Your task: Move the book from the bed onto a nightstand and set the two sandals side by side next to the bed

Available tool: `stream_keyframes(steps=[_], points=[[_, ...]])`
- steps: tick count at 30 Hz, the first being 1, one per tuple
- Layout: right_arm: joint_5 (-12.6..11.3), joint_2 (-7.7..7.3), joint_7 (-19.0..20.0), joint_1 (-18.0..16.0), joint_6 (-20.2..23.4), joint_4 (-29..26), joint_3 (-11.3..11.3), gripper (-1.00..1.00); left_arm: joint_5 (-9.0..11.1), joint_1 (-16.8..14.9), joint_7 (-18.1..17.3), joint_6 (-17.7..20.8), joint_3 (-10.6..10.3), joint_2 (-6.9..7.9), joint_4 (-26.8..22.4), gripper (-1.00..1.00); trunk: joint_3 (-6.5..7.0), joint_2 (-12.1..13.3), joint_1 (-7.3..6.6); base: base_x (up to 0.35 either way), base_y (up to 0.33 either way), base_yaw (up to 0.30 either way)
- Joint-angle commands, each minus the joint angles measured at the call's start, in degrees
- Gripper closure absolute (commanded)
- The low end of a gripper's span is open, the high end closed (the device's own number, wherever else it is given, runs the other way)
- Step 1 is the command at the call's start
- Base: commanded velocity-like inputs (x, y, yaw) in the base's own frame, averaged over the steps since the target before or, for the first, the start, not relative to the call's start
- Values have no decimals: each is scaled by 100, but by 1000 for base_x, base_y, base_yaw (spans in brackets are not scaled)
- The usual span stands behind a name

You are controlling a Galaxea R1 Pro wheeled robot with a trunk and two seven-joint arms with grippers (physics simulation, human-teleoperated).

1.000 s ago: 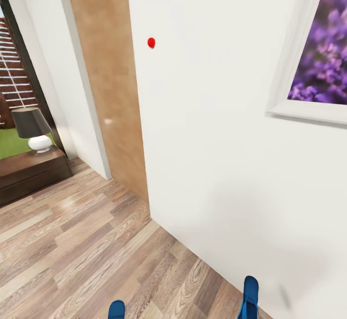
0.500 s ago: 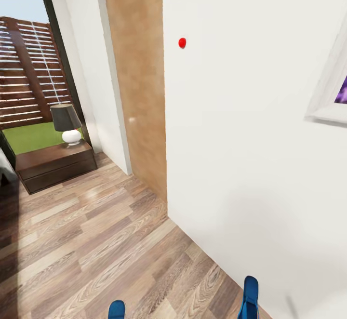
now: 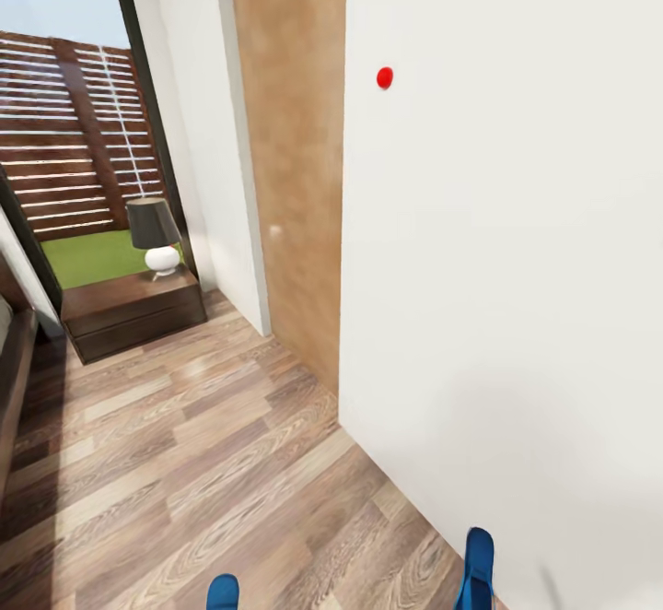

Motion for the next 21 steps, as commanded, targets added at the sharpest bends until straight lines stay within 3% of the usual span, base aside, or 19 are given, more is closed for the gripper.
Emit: stream_keyframes(steps=[1,21], points=[[-22,-1,34,-11,-29,26,-18,100,51,-4,-17,-22,-48,1,7,100,-5,-2,3,325,0,4],[-22,0,34,-11,-29,27,-17,100,52,-4,-16,-22,-48,1,7,100,-5,-2,3,330,0,0]])
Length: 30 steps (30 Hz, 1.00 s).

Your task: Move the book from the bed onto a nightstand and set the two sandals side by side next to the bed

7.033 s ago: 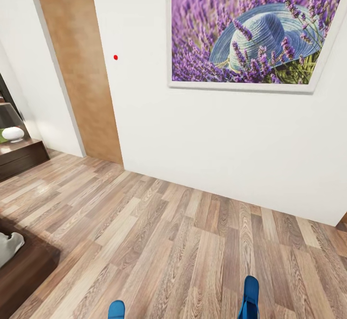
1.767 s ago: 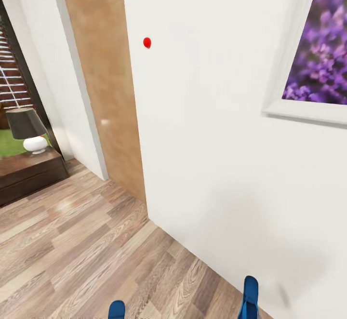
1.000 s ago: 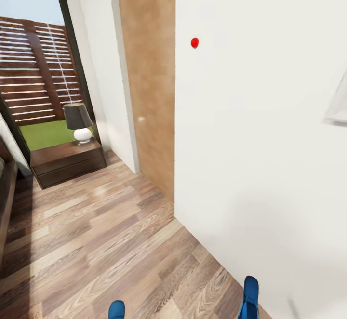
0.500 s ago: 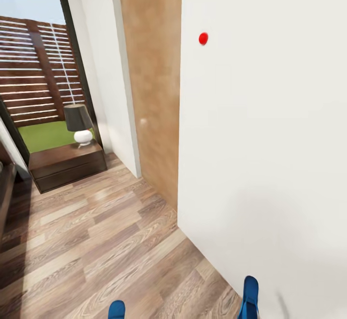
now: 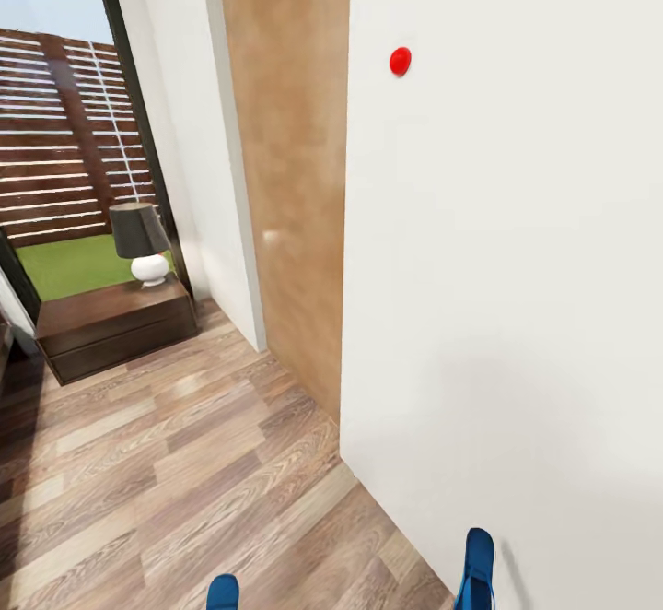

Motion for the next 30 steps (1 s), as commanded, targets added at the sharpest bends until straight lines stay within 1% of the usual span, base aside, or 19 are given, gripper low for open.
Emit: stream_keyframes(steps=[1,4,7,30], points=[[-22,-1,34,-9,-28,25,-19,100,52,-5,-18,-22,-45,1,6,100,-5,-3,3,223,0,0],[-22,-2,34,-8,-28,25,-20,100,51,-6,-18,-22,-45,1,6,100,-5,-3,3,94,0,50],[-22,-2,34,-10,-28,25,-20,100,53,-5,-19,-22,-45,1,6,100,-5,-3,3,16,0,234],[-22,-1,34,-10,-28,25,-20,100,52,-4,-20,-22,-45,1,6,100,-5,-3,3,2,0,289]])
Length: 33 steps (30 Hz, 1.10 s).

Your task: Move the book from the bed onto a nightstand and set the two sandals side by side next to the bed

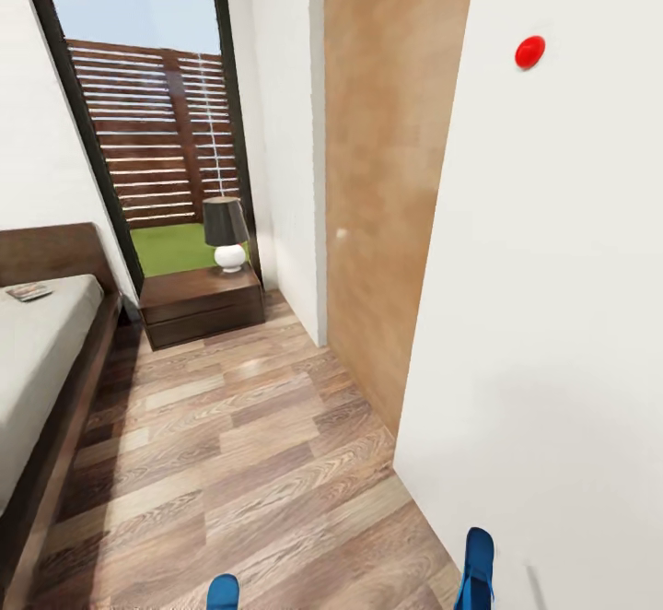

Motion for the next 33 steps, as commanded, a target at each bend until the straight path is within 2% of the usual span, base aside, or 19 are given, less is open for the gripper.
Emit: stream_keyframes(steps=[1,14,23,27,33], points=[[-22,-2,36,-8,-28,25,-18,100,50,-6,-16,-21,-47,1,9,100,-5,-3,0,55,0,292],[-22,-2,36,-9,-28,26,-19,100,54,-6,-24,-27,-48,1,9,100,-5,-3,0,137,0,288],[-22,-2,37,-10,-28,25,-18,100,58,-5,-23,-29,-47,1,9,100,-5,-3,0,289,0,48],[-22,-2,36,-11,-28,25,-18,100,58,-7,-23,-29,-47,1,9,100,-5,-3,0,66,0,52],[-22,-2,36,-10,-28,25,-18,100,64,-7,-23,-28,-47,1,9,100,-5,-3,0,7,0,253]])
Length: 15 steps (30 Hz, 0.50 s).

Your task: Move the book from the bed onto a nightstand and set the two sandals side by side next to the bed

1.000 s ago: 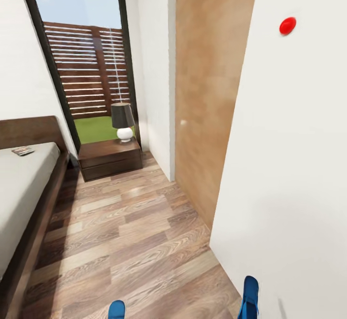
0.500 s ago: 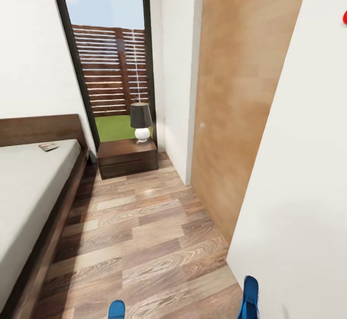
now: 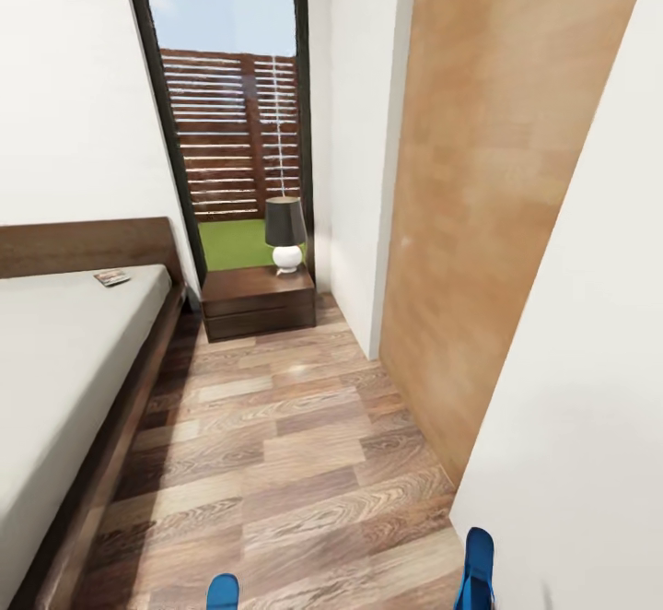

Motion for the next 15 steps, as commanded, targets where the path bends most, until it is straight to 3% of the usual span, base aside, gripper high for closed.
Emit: stream_keyframes(steps=[1,12,15], points=[[-20,-2,39,-10,-28,25,-15,100,48,-6,-17,-22,-48,1,9,100,-5,-3,-1,1,0,287],[-20,-2,37,-10,-27,25,-15,100,48,-6,-17,-18,-48,1,9,100,-5,-3,-1,3,0,291],[-20,-2,36,-9,-27,27,-15,100,51,-4,-17,-19,-48,1,9,100,-5,-3,-1,149,0,269]])
